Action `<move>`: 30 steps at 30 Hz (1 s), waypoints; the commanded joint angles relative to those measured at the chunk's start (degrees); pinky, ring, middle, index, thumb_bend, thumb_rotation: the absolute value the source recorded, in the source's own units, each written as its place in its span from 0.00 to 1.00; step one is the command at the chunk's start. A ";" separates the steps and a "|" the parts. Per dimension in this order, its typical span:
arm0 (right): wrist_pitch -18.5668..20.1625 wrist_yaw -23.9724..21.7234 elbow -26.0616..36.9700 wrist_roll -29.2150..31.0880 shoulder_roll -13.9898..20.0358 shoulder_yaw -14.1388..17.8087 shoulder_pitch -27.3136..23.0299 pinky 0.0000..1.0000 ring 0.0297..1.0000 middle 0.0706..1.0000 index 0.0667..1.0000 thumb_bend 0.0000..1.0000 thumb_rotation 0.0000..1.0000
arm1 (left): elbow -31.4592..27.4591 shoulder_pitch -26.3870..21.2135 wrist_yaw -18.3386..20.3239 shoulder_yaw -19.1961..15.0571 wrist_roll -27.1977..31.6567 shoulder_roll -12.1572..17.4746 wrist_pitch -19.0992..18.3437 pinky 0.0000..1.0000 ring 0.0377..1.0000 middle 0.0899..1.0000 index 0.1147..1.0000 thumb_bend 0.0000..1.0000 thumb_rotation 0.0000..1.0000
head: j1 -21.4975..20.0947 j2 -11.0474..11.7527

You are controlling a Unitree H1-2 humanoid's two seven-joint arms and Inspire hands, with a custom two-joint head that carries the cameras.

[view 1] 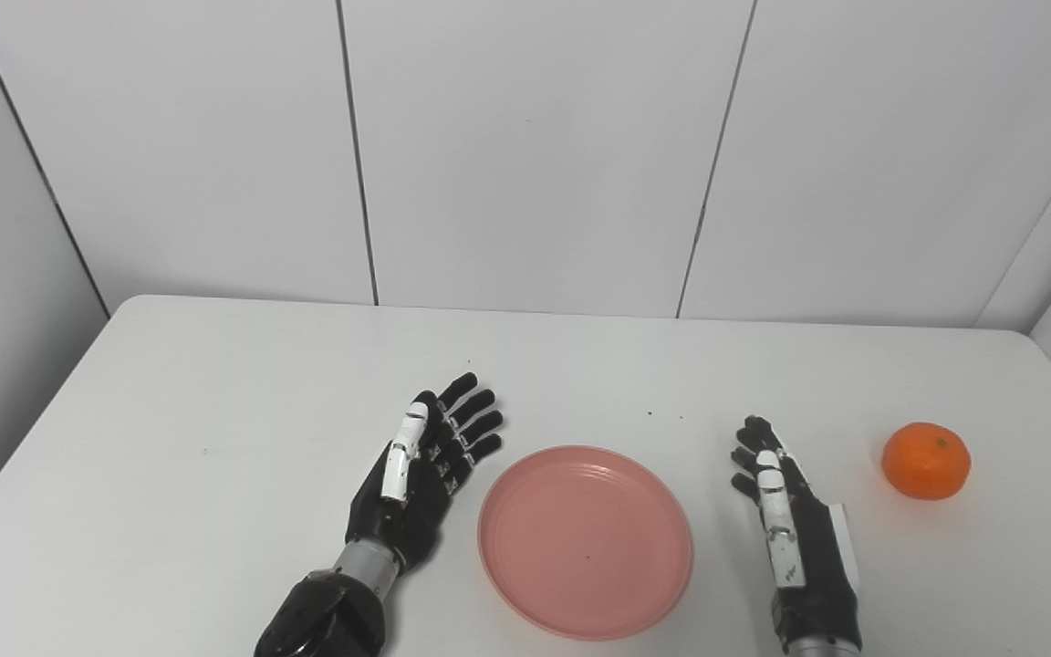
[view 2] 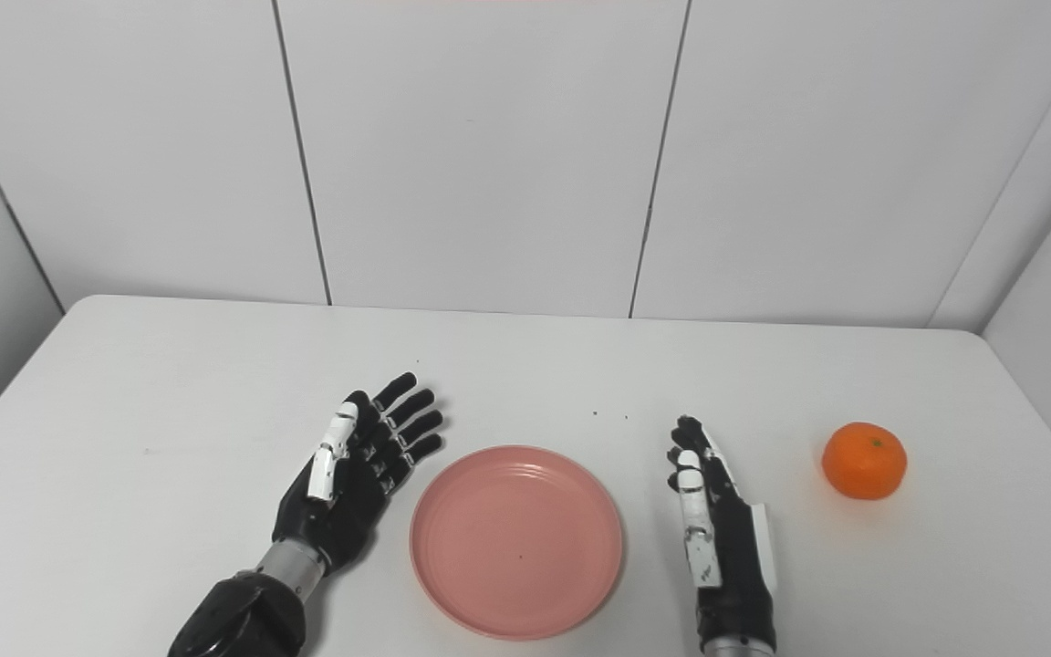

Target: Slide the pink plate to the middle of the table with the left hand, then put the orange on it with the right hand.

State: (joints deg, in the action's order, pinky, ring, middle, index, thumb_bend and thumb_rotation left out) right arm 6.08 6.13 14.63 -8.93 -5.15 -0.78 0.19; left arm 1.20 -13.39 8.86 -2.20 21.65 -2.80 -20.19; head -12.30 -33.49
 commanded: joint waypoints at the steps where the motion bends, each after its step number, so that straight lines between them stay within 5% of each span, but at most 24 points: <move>1: -0.22 1.08 3.54 -3.29 0.62 -0.26 -2.56 0.83 0.85 0.86 0.87 0.27 0.98 | 0.77 1.47 -0.10 -0.60 0.67 0.47 -2.53 0.88 0.87 0.87 0.85 0.35 1.00 | -1.18 0.09; 3: 0.97 0.89 5.20 -5.85 1.27 -0.39 -3.24 0.81 0.85 0.86 0.87 0.35 1.00 | 1.12 1.47 0.53 -0.78 1.26 0.85 -2.30 0.88 0.87 0.87 0.85 0.35 1.00 | -2.36 0.25; 12: 7.36 0.23 12.08 -17.94 4.99 0.22 -6.48 0.76 0.81 0.83 0.84 0.57 0.76 | 2.64 1.41 3.18 -1.58 2.46 2.06 -1.28 0.88 0.87 0.88 0.86 0.35 1.00 | -7.55 1.06; 18: 8.61 -0.67 13.56 -18.36 7.80 3.07 -8.11 0.78 0.83 0.82 0.80 0.74 0.51 | 3.41 1.09 3.78 -2.21 3.03 2.42 -1.21 0.89 0.88 0.88 0.86 0.35 1.00 | -9.53 1.38; 30: 12.53 -3.43 16.65 -26.01 14.62 5.83 -10.44 0.76 0.80 0.80 0.81 0.88 0.44 | 6.12 0.43 5.68 -3.03 4.66 3.80 0.26 0.89 0.88 0.88 0.86 0.35 1.00 | -13.87 2.44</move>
State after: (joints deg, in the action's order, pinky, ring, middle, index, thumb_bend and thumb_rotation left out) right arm 17.18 2.93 28.92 -33.64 8.22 4.29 -8.41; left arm 4.99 -14.11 15.35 -4.87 27.29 0.06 -19.24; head -26.18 -31.03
